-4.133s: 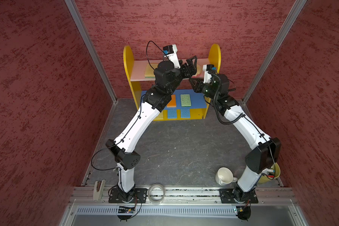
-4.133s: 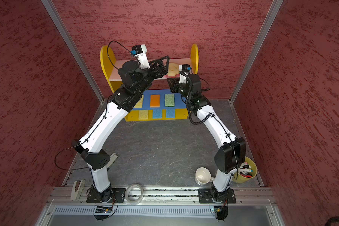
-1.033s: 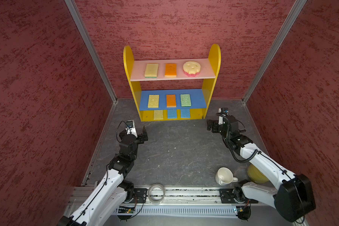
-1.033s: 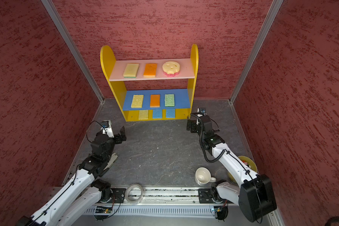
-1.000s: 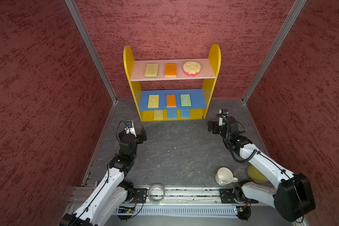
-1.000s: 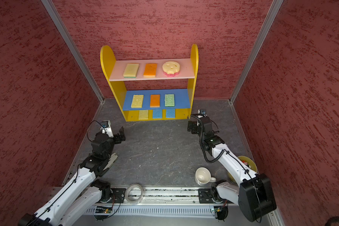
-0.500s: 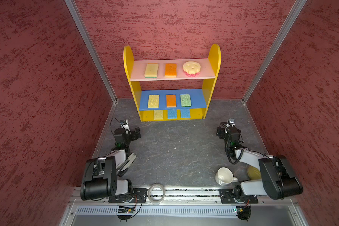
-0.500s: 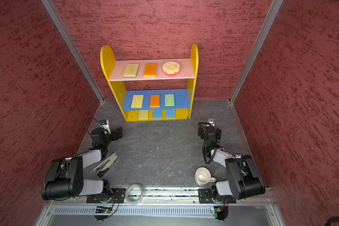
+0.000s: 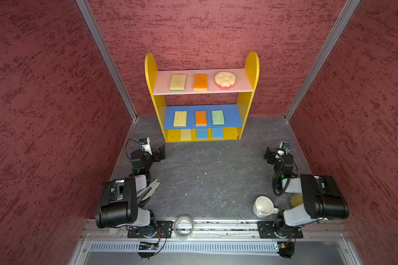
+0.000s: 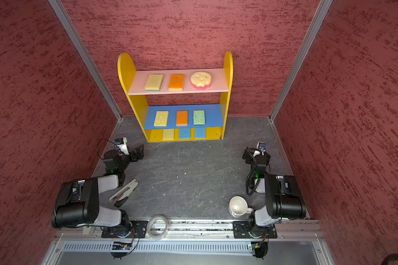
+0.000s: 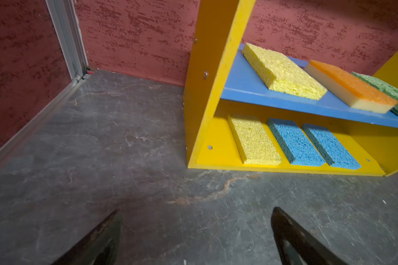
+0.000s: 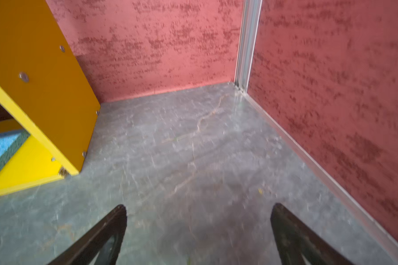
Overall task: Arrange cleaning sponges on a shelf
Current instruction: Reset both arms
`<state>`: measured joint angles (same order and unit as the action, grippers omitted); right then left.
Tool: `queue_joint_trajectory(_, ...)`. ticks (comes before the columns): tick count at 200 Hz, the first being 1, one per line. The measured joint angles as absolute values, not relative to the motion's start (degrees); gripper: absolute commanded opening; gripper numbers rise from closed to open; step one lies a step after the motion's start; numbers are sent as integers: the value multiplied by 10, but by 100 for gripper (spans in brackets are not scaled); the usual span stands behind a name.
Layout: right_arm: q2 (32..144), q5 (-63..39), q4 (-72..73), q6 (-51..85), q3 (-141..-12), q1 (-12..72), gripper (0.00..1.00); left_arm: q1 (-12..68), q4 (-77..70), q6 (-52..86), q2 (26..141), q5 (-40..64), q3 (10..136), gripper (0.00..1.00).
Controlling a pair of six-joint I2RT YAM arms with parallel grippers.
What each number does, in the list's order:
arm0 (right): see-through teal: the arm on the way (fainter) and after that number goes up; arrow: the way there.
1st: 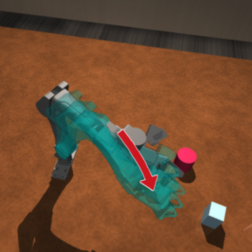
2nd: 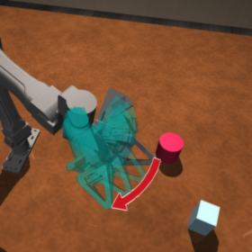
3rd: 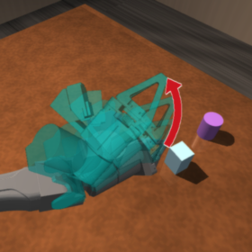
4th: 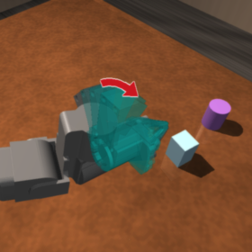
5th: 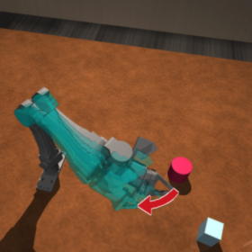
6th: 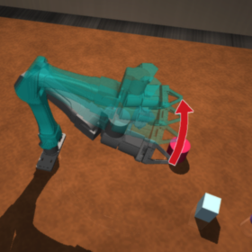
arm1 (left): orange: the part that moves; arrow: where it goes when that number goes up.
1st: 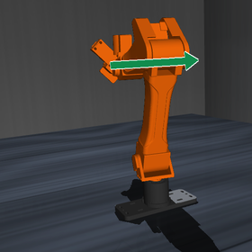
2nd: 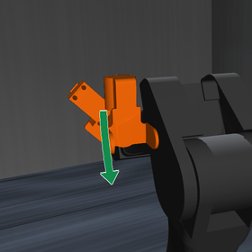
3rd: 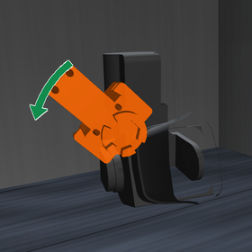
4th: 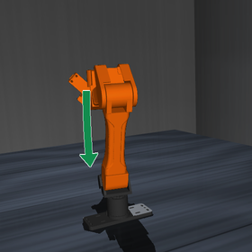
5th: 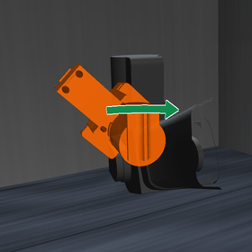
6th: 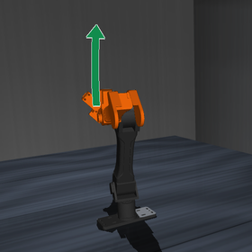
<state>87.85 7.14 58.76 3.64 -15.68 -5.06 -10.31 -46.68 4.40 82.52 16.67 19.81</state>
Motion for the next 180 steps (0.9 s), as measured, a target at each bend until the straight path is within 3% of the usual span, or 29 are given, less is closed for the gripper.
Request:
queue_joint_trajectory(25, 889, 55, 626, 41, -134, -50, 99, -82, -529, 40, 871, 159, 165, 99)
queue_joint_trajectory(73, 889, 35, 658, 41, -146, -50, 99, -38, -515, 18, 881, 93, 213, 99)
queue_joint_trajectory(180, 889, -16, 660, 28, -153, -50, 99, -22, -510, 1, 881, 50, 215, 99)
